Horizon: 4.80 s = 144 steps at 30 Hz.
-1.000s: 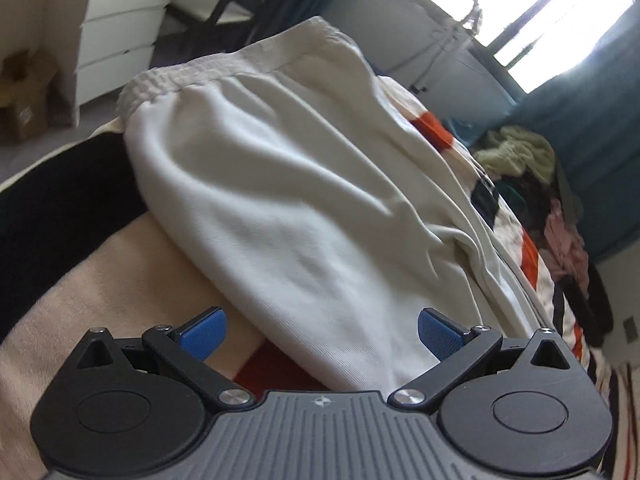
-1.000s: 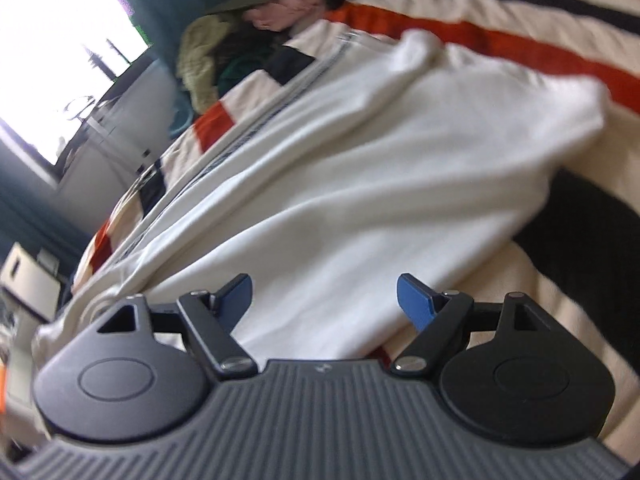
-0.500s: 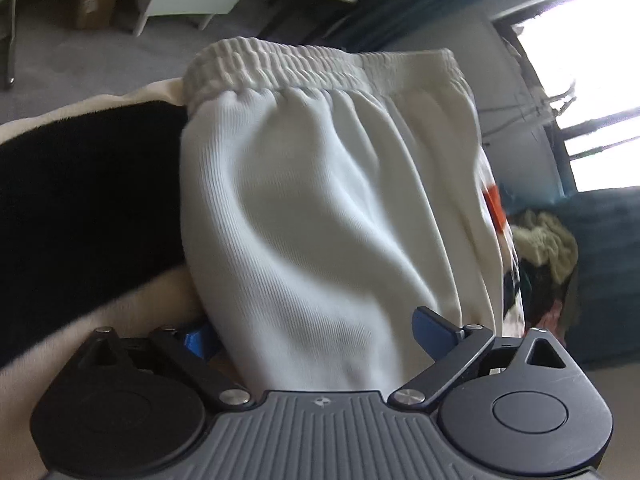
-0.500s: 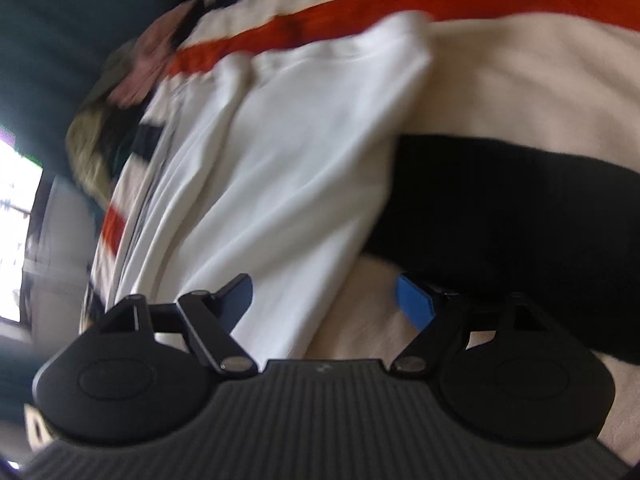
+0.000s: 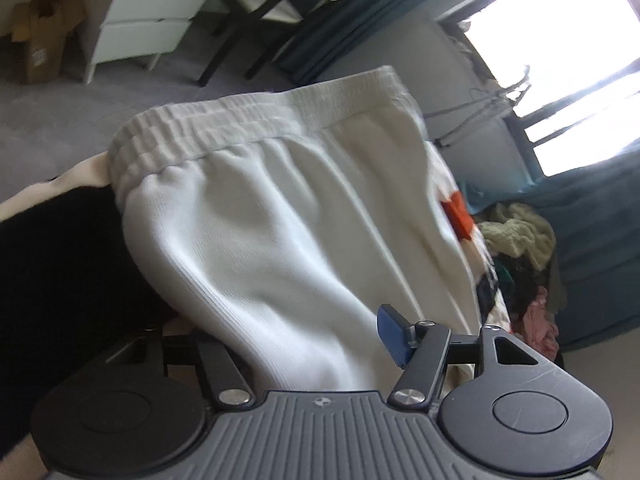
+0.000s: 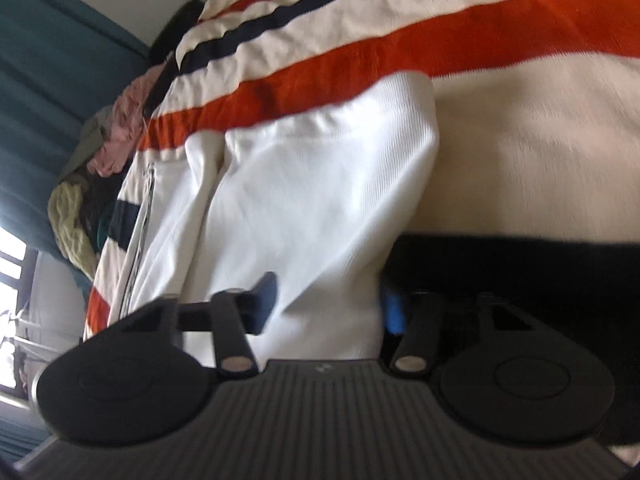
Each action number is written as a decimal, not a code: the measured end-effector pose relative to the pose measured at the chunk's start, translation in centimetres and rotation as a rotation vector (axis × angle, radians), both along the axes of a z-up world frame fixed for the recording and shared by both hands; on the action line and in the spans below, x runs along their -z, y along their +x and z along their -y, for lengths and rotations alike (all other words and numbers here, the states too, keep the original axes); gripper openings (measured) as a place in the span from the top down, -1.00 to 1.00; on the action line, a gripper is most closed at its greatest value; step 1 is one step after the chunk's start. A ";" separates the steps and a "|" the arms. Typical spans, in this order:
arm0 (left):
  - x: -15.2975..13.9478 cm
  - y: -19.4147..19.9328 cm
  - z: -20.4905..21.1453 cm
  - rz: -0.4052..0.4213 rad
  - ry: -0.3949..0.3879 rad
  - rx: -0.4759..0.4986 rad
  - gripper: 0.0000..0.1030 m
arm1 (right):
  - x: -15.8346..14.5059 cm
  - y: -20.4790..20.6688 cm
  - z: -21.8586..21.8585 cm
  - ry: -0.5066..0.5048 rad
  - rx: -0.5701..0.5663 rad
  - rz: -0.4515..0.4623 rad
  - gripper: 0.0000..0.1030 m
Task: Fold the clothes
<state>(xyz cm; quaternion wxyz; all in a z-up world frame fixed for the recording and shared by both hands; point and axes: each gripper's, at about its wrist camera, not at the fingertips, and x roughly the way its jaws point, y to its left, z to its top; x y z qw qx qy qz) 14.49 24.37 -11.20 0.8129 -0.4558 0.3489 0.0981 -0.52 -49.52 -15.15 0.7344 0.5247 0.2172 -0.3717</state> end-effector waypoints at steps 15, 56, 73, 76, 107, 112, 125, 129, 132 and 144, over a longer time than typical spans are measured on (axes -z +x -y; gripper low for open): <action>2.2 0.5 -1.7 -0.007 -0.053 -0.054 0.53 | -2.3 -1.8 -0.3 -0.141 -0.007 0.074 0.86; -5.7 -5.0 -0.6 0.256 0.080 -0.033 0.81 | -5.4 -2.7 0.0 -0.214 -0.013 0.144 0.89; -10.4 19.4 2.7 0.233 0.219 0.057 0.80 | -12.3 23.4 4.5 -0.482 -0.106 0.094 0.89; -8.1 26.7 4.2 0.159 0.254 0.086 0.80 | -9.6 29.6 6.1 -0.474 -0.095 0.025 0.89; -5.2 10.4 5.3 0.141 0.118 0.185 -0.55 | -6.7 14.8 6.2 -0.159 -0.350 0.300 0.01; -1.5 9.9 3.2 0.118 0.046 0.084 -0.39 | -2.7 11.8 6.9 -0.008 -0.370 0.282 0.10; 0.3 22.2 -0.5 0.125 0.059 -0.197 0.35 | 2.9 21.2 10.5 -0.077 -0.185 0.231 0.25; -0.8 23.1 -0.7 0.113 0.116 -0.211 0.77 | 2.2 22.8 11.2 -0.114 -0.151 0.184 0.67; -3.3 22.2 -0.7 0.111 0.117 -0.218 0.80 | 0.6 22.5 11.3 -0.149 -0.168 0.178 0.75; -11.6 3.4 -5.4 0.144 0.189 -0.138 0.81 | -6.0 12.8 8.9 -0.139 -0.256 0.317 0.77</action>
